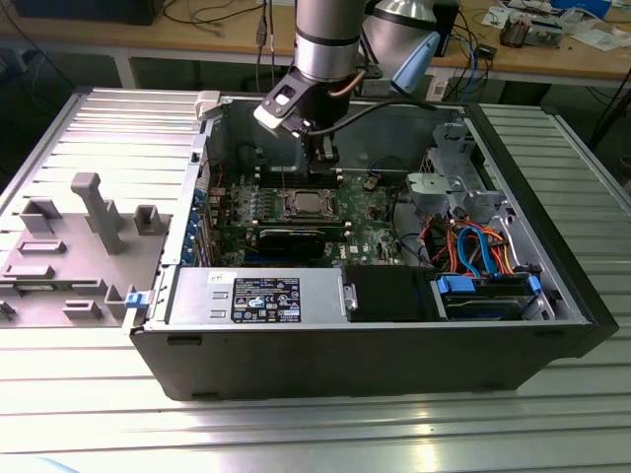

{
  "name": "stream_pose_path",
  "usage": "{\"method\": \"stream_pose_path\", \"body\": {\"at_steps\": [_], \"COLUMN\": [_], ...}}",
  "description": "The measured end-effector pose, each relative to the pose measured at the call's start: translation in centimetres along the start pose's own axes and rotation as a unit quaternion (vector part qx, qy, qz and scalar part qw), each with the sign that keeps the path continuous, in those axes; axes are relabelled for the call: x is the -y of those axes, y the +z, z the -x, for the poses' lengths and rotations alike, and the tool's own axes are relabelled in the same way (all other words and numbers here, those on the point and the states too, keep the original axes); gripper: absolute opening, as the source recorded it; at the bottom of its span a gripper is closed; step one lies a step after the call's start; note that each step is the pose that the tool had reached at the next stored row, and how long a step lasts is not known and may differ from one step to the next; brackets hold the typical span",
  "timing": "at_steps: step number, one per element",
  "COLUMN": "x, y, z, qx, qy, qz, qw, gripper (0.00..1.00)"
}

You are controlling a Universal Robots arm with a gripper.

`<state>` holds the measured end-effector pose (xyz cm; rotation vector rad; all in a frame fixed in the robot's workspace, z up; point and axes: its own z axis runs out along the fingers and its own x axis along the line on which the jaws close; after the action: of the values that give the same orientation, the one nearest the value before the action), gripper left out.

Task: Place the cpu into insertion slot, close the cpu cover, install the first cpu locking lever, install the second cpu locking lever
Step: 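Install the first cpu locking lever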

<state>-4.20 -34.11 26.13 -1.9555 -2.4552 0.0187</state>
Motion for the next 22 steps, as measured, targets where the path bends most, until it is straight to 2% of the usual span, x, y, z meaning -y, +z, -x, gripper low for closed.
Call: {"method": "stream_pose_path", "body": {"at_steps": [2,16,19,22], "x": [0.0,0.0,0.0,0.0], "y": [0.0,0.0,0.0,0.0], "z": [0.0,0.0,0.0,0.0], "qx": [0.0001,0.0001,0.0003,0.0006], "qy": [-0.009,-0.011,-0.029,-0.057], "qz": [0.0001,0.0001,0.0001,0.0003], "qw": [1.0,0.9999,0.9996,0.9984], "gripper": [0.11,0.11,0.11,0.11]}}
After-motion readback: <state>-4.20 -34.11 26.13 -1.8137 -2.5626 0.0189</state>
